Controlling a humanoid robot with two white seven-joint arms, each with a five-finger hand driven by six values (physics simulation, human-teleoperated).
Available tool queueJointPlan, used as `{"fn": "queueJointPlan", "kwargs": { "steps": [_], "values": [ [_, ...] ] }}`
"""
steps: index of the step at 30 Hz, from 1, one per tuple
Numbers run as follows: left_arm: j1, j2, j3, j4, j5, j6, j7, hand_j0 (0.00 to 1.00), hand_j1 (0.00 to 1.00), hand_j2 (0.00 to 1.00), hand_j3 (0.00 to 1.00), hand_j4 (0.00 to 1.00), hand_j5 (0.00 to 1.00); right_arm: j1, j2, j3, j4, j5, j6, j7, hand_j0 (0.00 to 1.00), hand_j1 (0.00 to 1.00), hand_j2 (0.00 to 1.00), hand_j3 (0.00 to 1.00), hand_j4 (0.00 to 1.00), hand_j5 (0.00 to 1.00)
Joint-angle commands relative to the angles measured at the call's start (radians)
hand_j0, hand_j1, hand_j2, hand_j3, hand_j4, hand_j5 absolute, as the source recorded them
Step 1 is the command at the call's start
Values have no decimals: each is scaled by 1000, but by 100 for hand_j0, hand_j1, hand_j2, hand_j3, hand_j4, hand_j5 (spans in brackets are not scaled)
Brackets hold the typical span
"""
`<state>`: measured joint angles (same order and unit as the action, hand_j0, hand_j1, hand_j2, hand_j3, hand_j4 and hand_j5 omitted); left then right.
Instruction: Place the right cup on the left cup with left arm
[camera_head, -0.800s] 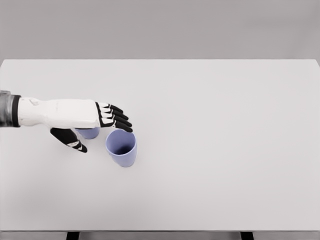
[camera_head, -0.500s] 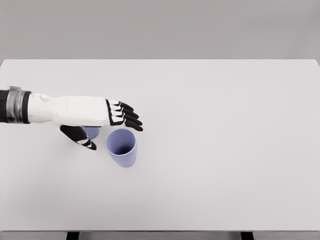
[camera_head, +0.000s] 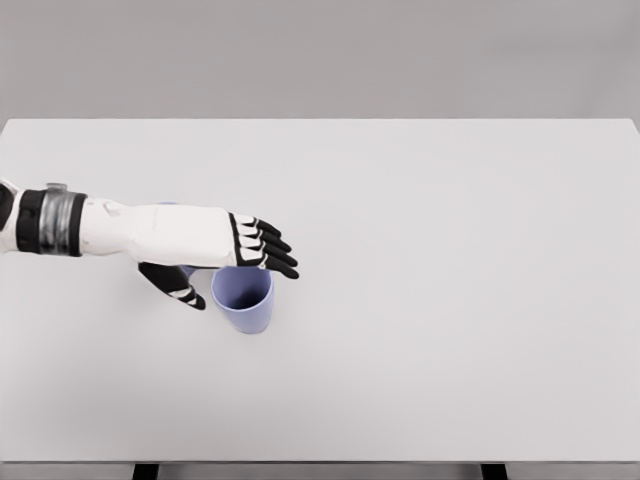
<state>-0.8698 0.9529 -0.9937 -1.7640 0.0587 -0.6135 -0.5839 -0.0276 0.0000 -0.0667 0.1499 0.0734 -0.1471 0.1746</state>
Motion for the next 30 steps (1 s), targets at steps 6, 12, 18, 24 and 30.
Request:
{"fn": "queueJointPlan", "kwargs": {
  "steps": [6,12,18,24,30],
  "values": [
    [-3,-2,0,34,1,3,1,100,100,100,100,100,100,0,0,-1,-1,0,0,0,100,100,100,100,100,100],
    [2,-11,-2,100,-23,3,3,100,100,100,100,100,100,0,0,-1,-1,0,0,0,100,100,100,100,100,100],
    [26,-48,-3,100,-37,3,3,100,100,100,100,100,100,0,0,-1,0,0,0,0,100,100,100,100,100,100],
    [28,-63,-3,98,-43,3,3,100,100,100,100,100,100,0,0,-1,0,0,0,0,100,100,100,100,100,100],
    [32,-62,-2,107,-45,3,3,100,100,100,100,100,100,0,0,-1,-1,0,0,0,100,100,100,100,100,100]
  ]
}}
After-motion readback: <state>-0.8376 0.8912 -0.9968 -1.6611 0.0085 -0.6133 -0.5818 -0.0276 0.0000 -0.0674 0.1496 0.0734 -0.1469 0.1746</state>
